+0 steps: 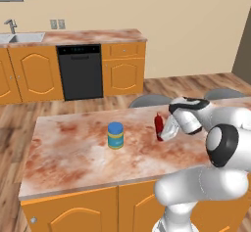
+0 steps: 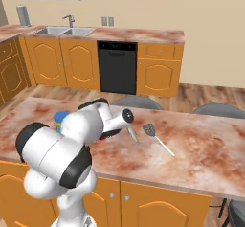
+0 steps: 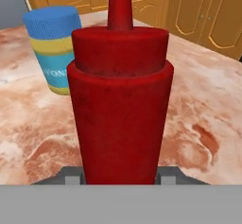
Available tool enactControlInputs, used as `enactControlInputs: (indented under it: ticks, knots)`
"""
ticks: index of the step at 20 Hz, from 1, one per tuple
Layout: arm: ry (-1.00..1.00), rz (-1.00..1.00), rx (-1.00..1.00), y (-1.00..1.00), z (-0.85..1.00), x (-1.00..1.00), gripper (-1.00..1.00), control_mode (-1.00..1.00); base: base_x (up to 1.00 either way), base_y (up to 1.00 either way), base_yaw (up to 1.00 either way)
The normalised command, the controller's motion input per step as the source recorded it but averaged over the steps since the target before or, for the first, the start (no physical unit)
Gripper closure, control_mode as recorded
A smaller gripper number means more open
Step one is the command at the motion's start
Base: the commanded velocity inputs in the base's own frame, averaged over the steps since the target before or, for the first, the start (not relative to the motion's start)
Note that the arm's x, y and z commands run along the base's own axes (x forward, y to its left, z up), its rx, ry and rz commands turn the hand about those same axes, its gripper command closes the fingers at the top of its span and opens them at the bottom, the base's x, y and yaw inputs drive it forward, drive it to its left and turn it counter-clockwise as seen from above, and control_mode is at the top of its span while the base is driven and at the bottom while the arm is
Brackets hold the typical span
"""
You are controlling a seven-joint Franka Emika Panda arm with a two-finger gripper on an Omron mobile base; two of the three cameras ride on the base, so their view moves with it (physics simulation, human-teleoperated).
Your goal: Move the mayonnaise and ketchup from the cabinet to the dining counter.
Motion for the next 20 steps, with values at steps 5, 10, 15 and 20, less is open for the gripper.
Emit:
enactControlInputs:
  ticks: [5,10,15,20]
  knots:
    - [0.00,0.07,0.07,-0.01,-0.31,0.19,1.00,-1.00,0.00,0.00,0.00]
    - [0.00,0.09,0.06,-0.06,-0.20,0.05,1.00,-1.00,0.00,0.00,0.00]
    - [0.00,0.08,0.02,-0.03,-0.18,0.00,1.00,-1.00,0.00,0.00,0.00]
    - [0.01,0.07,0.00,0.00,-0.18,0.00,1.00,-1.00,0.00,0.00,0.00]
